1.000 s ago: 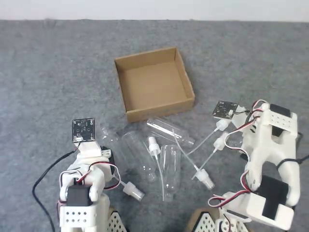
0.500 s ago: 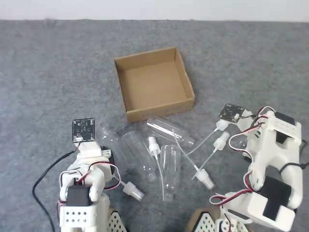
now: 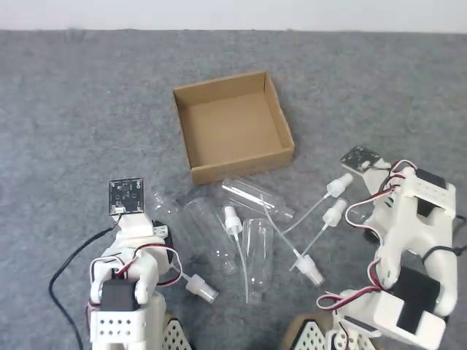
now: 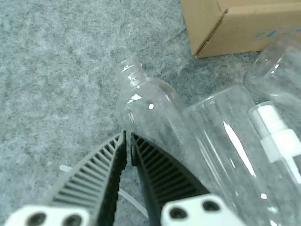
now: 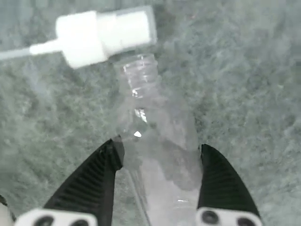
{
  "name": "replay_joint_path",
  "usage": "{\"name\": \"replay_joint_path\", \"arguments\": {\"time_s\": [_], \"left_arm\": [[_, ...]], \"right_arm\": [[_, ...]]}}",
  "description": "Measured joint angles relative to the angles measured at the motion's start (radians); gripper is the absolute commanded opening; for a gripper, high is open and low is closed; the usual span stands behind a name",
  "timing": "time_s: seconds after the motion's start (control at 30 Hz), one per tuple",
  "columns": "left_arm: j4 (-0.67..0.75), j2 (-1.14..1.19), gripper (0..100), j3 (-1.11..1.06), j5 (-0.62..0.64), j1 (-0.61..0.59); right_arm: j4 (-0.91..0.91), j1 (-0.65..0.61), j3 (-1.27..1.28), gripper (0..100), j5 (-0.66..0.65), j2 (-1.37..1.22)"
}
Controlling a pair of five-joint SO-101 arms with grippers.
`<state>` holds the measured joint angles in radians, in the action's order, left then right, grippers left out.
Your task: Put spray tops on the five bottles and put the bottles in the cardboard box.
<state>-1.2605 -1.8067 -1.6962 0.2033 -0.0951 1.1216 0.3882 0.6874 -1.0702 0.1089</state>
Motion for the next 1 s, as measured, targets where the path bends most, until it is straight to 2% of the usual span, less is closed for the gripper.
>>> {"name": "replay_joint_path", "arguments": {"time_s": [0.2, 0.37, 0.6, 0.83, 1.0], "left_arm": [[0.0, 0.0, 1, 0.0, 0.0, 0.0], [0.0, 0.0, 1, 0.0, 0.0, 0.0], [0.0, 0.0, 1, 0.0, 0.0, 0.0], [0.0, 0.0, 1, 0.0, 0.0, 0.0], [0.0, 0.0, 1, 0.0, 0.0, 0.0]], "right_arm": [[0.0, 0.0, 0.0, 13.7, 0.242, 0.0], [0.0, 0.0, 0.0, 13.8, 0.368, 0.0], [0.0, -0.006, 0.0, 14.6, 0.393, 0.0], [0.092, -0.087, 0.0, 33.0, 0.39, 0.0], [0.124, -0.132, -0.018, 34.9, 0.327, 0.0]]}}
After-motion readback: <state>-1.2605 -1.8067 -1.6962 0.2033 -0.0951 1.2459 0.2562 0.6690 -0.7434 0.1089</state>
